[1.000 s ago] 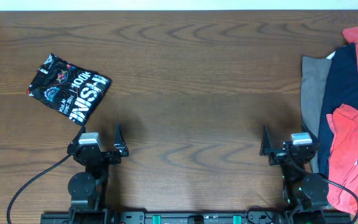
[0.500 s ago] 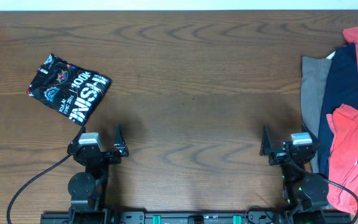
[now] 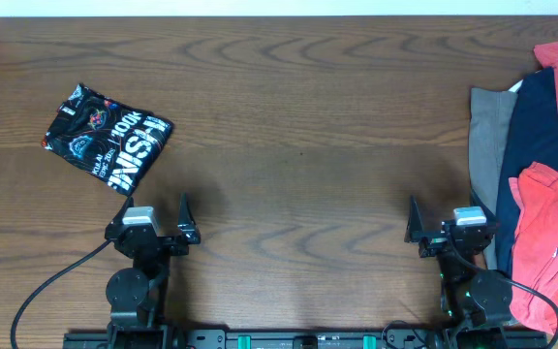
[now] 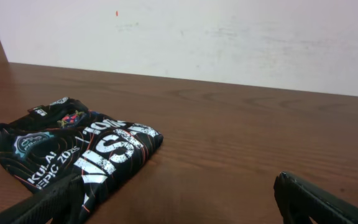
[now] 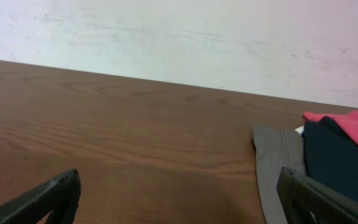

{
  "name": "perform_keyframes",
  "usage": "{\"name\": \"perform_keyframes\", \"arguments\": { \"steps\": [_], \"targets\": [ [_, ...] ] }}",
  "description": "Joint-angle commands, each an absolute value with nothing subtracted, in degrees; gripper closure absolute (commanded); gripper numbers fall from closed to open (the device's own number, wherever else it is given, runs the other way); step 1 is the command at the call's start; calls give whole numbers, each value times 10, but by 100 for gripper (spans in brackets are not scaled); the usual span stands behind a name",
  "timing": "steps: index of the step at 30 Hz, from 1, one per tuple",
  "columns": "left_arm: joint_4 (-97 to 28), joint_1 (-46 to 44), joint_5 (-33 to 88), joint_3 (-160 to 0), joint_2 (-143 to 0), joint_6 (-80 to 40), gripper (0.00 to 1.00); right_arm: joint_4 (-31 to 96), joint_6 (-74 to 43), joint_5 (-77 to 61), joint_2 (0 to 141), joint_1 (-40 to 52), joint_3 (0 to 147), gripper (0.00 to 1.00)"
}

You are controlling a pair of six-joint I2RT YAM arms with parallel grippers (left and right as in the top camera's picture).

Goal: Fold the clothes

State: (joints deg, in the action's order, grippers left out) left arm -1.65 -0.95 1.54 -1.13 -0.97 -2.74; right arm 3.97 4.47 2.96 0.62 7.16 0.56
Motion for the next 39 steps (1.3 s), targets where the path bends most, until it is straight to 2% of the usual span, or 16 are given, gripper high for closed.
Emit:
{"name": "perform_keyframes", "arguments": {
  "steps": [1,9,20,25,30,39],
  "targets": [
    [-40,-7,10,-2,-11,-22,2,41,52,25,3,73,3,1],
    [-40,-7,10,-2,-14,-22,2,41,51,25,4,73,3,1],
    [-41,-7,10,-28,-15,-35,2,46,-17,62,64,71,36,1],
    [-63,-7,10,-85,-61,-52,2,88,-27,76,161,70,112,1],
    [-130,-7,10,-180,-174,-52,2,146,-27,70,295,59,226,1],
    [-293,-7,10,-389,-424,-52,2,386,-27,57,586,17,492,1]
  ]
}}
